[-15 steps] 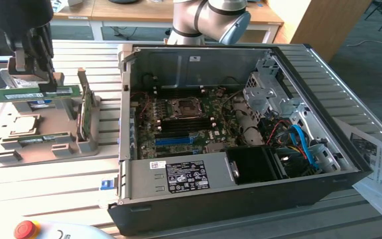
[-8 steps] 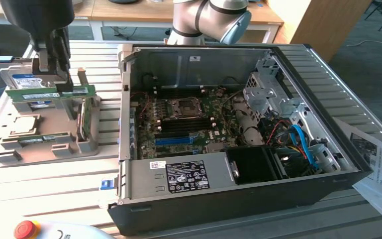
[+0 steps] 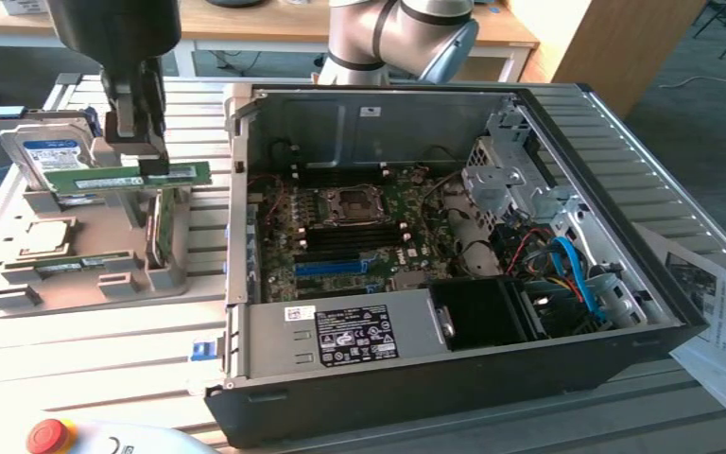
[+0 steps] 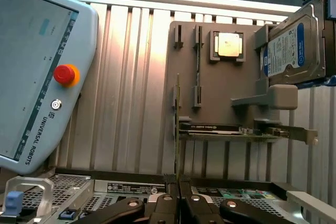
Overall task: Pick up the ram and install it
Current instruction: 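Pick up the ram and move it above insertion slot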
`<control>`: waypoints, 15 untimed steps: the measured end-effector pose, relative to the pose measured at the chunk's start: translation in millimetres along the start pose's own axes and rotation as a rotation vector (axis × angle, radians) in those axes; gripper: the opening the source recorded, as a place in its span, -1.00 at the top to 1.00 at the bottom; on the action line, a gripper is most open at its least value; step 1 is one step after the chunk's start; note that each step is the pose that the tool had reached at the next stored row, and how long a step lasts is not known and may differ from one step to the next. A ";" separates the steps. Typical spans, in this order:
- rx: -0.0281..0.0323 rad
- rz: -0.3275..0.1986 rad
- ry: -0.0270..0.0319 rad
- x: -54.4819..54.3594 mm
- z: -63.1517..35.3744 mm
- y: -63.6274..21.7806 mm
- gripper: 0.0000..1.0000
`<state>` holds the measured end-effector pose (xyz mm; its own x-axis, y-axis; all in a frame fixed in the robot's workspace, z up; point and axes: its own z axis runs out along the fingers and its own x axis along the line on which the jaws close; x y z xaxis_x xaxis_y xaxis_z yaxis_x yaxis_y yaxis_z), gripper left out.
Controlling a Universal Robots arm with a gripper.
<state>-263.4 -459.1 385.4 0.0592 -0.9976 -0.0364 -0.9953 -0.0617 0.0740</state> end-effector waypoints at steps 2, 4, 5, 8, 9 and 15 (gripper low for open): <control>0.0001 0.000 0.0000 0.8 -0.5 -6.3 0.76; 0.0001 -0.001 0.0000 1.7 -0.9 -12.5 0.76; 0.0001 -0.001 0.0000 2.2 -1.2 -15.6 0.76; 0.0000 -0.002 0.0001 3.9 -2.2 -27.7 0.76; -0.0001 -0.002 0.0001 4.3 -2.4 -30.8 0.76; 0.0000 -0.003 0.0002 6.7 -3.8 -49.1 0.76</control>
<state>-213.8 -462.9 385.4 0.0626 -0.9974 -0.0365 -0.9951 -0.0652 0.0738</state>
